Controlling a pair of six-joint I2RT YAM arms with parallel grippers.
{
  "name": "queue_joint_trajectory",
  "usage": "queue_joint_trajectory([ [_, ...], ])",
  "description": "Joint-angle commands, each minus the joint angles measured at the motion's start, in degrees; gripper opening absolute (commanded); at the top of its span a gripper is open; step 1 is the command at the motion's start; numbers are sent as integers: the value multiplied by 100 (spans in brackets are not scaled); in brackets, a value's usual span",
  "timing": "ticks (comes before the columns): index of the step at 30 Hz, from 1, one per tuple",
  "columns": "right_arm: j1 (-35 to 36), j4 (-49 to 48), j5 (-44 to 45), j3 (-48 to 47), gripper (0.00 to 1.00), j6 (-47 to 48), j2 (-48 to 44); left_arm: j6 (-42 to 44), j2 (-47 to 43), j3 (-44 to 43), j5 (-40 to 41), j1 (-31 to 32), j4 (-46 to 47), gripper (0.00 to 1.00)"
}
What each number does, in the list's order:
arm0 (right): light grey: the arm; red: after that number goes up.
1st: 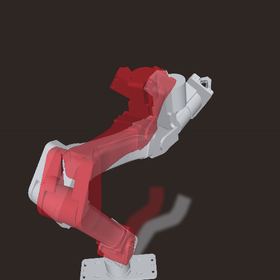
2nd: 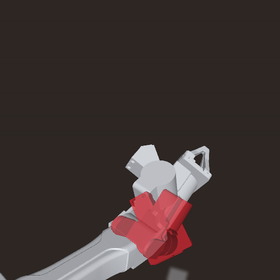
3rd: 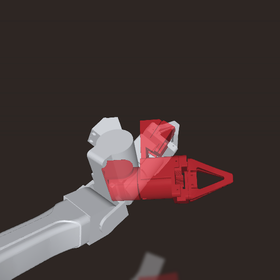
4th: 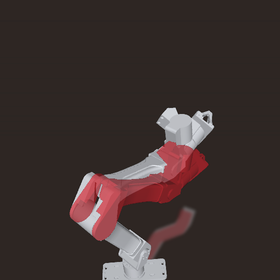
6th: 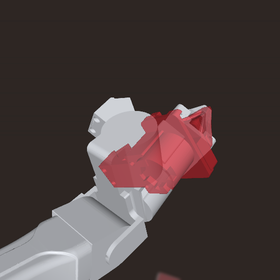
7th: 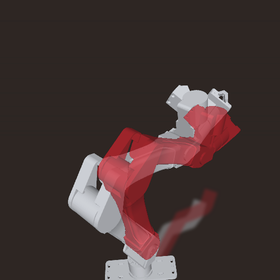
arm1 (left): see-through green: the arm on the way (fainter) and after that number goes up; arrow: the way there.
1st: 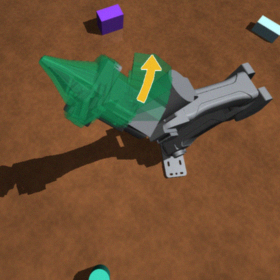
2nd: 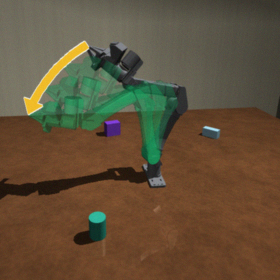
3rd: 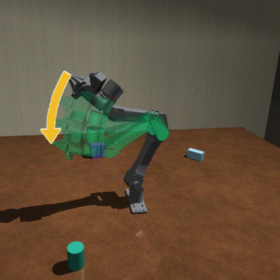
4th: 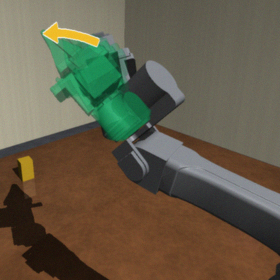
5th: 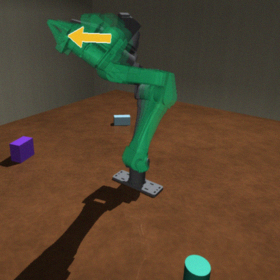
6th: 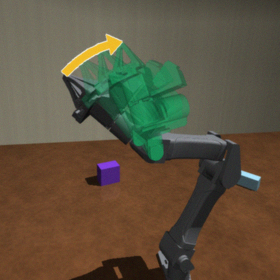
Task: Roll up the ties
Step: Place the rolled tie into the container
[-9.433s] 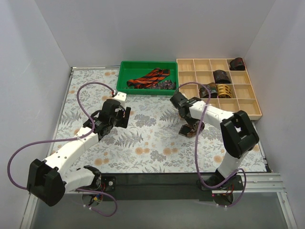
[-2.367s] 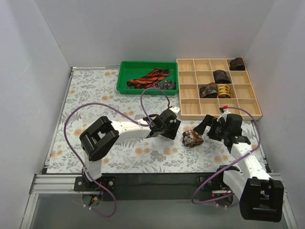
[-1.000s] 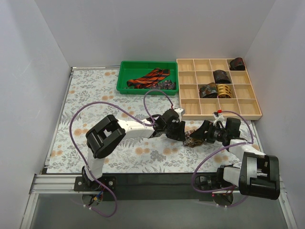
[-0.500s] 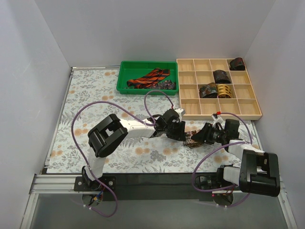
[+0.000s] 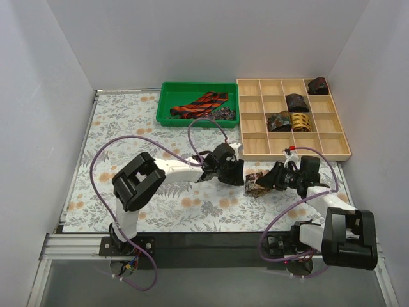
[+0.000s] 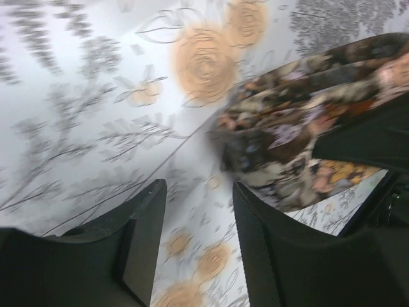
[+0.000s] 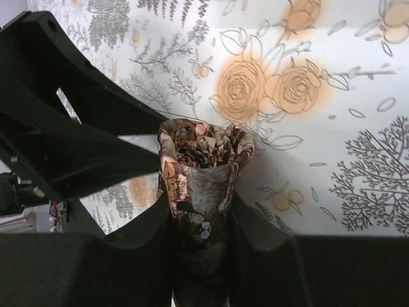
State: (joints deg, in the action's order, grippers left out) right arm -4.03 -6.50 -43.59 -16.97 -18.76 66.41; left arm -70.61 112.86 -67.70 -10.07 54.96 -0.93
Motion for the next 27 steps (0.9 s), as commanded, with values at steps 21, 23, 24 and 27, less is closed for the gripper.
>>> queue_joint_trajectory([
  [21,227,641,-18,-5429,1,-48,2744,3193,-5457,1785,2990,-3140,-2185,89],
  [23,306,641,-26,-5851,1,-83,3234,3220,-5993,2330,3194,-3140,-2017,90],
  [24,333,641,-35,-6001,1,-101,3403,3237,-6134,2471,3299,-3140,-1877,90],
  [27,394,835,-36,-6467,1,-40,4053,3246,-6373,2692,3485,-3140,-1779,90],
])
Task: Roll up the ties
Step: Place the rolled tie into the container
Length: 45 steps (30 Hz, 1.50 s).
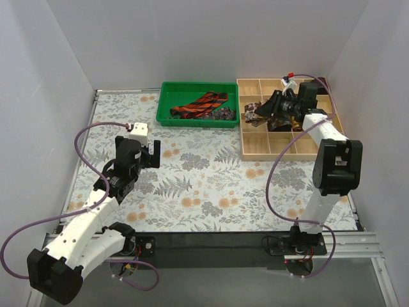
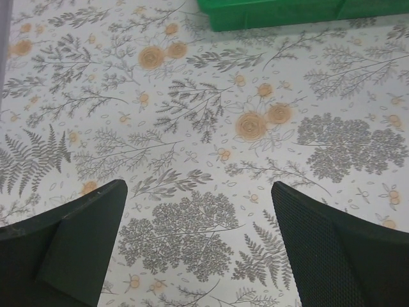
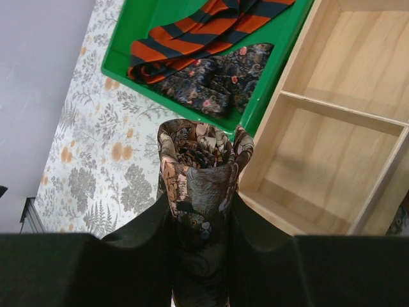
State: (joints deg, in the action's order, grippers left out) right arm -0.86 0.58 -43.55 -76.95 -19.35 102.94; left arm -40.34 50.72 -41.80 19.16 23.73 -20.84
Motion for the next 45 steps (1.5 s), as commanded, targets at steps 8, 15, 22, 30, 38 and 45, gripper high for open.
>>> queue_joint_trajectory([
  [8,78,741,470,-1278,1,458,1596,246,122,14,554,-17,115,90],
  [15,324,1032,830,-1683,1,626,2081,254,113,40,510,-26,124,90],
  [22,473,1041,1428,-1587,2,731,2204,272,158,40,457,-26,124,90],
  [30,473,1102,1833,-1516,36,872,2003,298,87,58,413,-26,159,90],
  [38,473,1207,1929,-1569,54,1030,1634,307,26,58,396,-26,168,90],
  [45,473,1322,2359,-1499,63,1197,1265,316,-27,67,405,-35,177,90],
])
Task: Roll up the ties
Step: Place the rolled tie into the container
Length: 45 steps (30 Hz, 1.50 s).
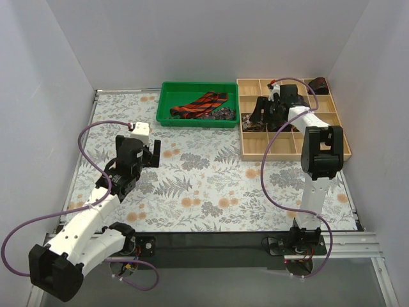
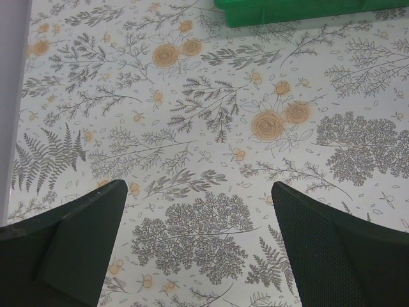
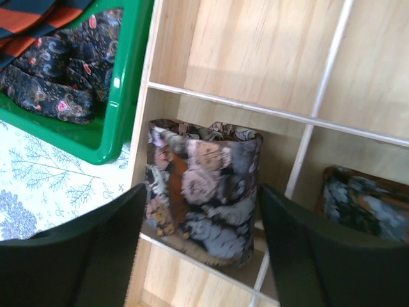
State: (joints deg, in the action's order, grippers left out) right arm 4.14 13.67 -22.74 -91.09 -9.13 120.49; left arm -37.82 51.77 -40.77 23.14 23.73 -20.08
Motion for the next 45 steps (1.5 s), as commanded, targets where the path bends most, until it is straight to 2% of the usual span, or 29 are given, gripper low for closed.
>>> queue_joint_trajectory([
  [1,-27,21,323,-58,67,218,-578,65,-132,-36,-2,-35,100,90],
  [4,-27,136,507,-41,71,288,-815,73,-149,-53,-11,-35,100,90],
  [6,-27,206,674,3,80,324,-991,65,-202,-53,-11,-35,100,90],
  [8,-27,241,797,169,88,350,-1395,56,-281,-36,-11,-43,126,90],
  [12,-27,478,1428,582,98,438,-2422,56,-544,-36,156,-43,127,90],
  [18,-45,1049,2168,1215,98,394,-4470,-23,-922,-298,218,-35,4,91],
  [21,-45,1059,2483,1899,98,288,-6013,29,-1160,-623,305,-43,-286,92],
  [30,77,892,3240,3035,99,762,-9030,170,-2222,-1837,621,-43,-1279,93],
  [36,438,690,3723,3694,98,895,-10323,486,-3092,-2242,991,-35,-1534,93],
  [45,535,92,3698,4494,98,1238,-11283,443,-4209,-1277,1069,-43,-1122,96],
])
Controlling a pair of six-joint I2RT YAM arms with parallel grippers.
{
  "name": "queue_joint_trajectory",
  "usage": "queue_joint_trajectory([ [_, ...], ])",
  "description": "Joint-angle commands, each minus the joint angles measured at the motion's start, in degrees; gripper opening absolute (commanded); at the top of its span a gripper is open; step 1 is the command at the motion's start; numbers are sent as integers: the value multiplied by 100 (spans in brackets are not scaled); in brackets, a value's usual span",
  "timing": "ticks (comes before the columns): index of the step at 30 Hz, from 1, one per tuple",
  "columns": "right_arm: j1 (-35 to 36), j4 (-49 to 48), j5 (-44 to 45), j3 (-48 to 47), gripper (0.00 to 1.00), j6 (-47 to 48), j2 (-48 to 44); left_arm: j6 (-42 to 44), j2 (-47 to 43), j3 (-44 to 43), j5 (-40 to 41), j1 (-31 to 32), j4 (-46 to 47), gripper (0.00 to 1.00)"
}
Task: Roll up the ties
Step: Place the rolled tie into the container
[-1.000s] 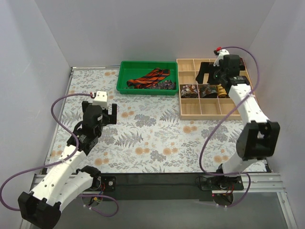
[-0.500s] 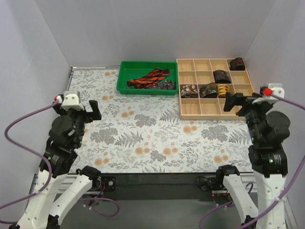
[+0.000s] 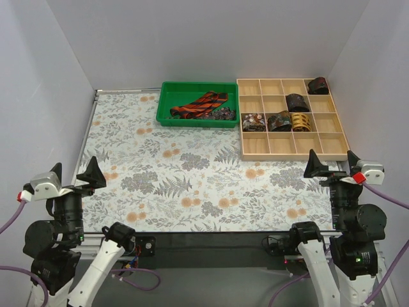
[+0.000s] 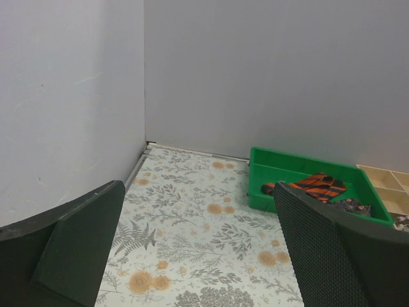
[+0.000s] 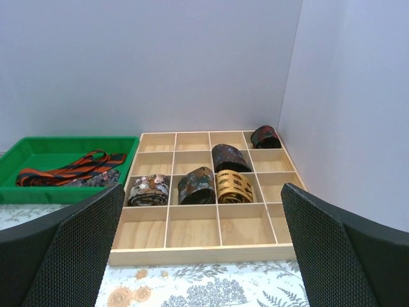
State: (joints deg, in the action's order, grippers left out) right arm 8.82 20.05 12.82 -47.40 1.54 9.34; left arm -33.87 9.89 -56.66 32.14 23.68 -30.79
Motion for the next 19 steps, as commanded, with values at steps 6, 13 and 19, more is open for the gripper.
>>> queue_joint_trajectory([
  [6,173,-731,80,433,98,285,-319,-129,-330,762,319,-30,46,96],
  [13,208,-994,-42,609,99,356,-346,-190,-277,1104,337,-39,458,96],
  [19,252,-1117,-148,653,98,488,-328,-199,-199,1447,275,-30,933,96],
])
